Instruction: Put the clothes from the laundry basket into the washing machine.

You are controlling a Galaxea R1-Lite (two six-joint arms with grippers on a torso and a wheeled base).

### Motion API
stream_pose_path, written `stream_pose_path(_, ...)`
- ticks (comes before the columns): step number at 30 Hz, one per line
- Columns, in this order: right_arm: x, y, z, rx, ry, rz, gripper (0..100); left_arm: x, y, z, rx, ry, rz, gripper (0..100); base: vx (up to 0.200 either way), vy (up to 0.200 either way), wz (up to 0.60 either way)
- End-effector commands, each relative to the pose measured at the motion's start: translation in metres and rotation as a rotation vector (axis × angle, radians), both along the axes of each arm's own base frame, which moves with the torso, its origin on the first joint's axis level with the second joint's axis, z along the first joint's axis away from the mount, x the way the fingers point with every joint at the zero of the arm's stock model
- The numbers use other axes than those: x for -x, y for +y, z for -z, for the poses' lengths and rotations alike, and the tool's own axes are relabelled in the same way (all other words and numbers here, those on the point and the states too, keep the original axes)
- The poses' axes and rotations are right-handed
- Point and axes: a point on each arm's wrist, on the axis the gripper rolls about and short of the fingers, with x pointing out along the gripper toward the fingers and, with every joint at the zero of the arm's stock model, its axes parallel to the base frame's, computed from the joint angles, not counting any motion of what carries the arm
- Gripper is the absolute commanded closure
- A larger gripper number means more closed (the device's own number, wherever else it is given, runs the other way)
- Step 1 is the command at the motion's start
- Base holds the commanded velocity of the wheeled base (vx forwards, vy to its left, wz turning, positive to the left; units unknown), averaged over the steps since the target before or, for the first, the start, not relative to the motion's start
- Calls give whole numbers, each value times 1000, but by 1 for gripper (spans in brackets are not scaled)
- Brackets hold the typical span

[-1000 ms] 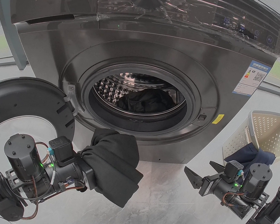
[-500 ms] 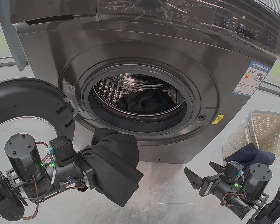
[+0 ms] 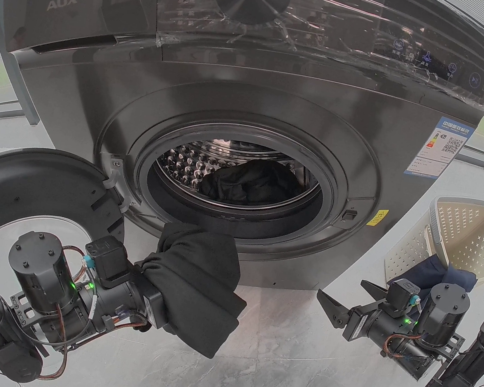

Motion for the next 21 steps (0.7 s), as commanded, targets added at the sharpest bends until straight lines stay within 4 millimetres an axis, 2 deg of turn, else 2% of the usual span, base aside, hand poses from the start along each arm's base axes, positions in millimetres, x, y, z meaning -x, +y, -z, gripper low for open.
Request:
stream_pose_path(1, 0, 1, 1, 2, 3, -2, 0, 1, -1, 3, -9, 7, 6, 100, 200, 0, 0)
stream_pose_path(5, 2, 2, 1, 2, 3, -11, 0, 2, -3, 2, -8, 6, 15, 100, 200, 0, 0)
stream_pose_path(18, 28, 4, 18, 68, 101, -80, 0, 3, -6, 1, -1, 4, 25, 100, 0, 0, 0)
stream_pose_path(21, 39, 6, 22, 88, 127, -122, 0, 4, -6, -1, 14, 0, 29, 100, 0, 0, 0)
